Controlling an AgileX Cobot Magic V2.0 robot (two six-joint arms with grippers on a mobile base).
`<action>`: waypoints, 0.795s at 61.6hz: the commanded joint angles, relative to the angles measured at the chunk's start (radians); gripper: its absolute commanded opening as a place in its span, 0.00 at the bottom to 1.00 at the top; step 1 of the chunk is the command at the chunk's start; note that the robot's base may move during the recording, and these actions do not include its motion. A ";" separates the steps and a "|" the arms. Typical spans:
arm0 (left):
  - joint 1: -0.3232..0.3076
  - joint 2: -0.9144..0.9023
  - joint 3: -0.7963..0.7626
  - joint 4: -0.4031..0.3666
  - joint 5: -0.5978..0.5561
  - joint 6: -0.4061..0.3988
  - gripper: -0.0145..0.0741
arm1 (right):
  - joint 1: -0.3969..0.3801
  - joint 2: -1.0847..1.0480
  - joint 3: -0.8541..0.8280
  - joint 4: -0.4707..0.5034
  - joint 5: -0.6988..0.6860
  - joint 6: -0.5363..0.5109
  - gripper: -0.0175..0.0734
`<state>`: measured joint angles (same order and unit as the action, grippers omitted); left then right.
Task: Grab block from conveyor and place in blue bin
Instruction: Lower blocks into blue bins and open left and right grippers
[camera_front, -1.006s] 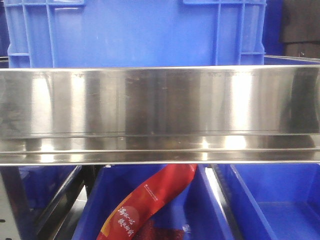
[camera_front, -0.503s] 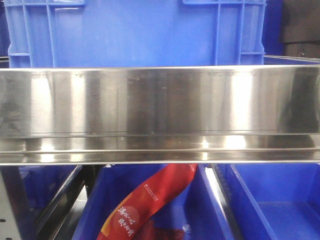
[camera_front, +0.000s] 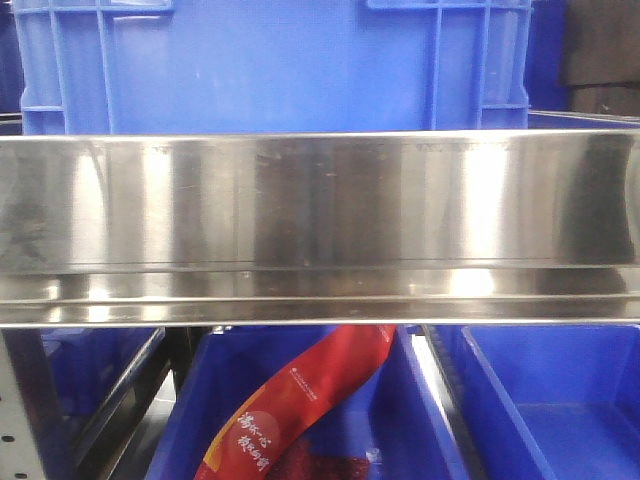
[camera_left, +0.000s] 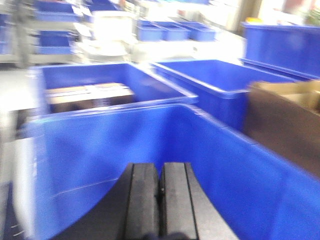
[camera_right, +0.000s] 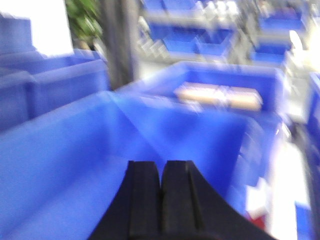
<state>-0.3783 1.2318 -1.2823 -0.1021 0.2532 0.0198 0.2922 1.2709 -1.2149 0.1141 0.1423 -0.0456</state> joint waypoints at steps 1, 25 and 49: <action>0.033 -0.071 0.068 -0.007 -0.014 0.001 0.04 | -0.022 -0.070 0.054 0.004 -0.049 0.001 0.02; 0.159 -0.549 0.574 -0.013 -0.092 0.001 0.04 | -0.063 -0.518 0.548 0.004 -0.079 0.001 0.01; 0.159 -0.879 0.729 -0.013 -0.092 0.001 0.04 | -0.063 -0.874 0.731 0.004 -0.029 0.001 0.01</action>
<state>-0.2208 0.3985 -0.5573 -0.1061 0.1801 0.0198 0.2353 0.4403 -0.4869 0.1161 0.1211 -0.0456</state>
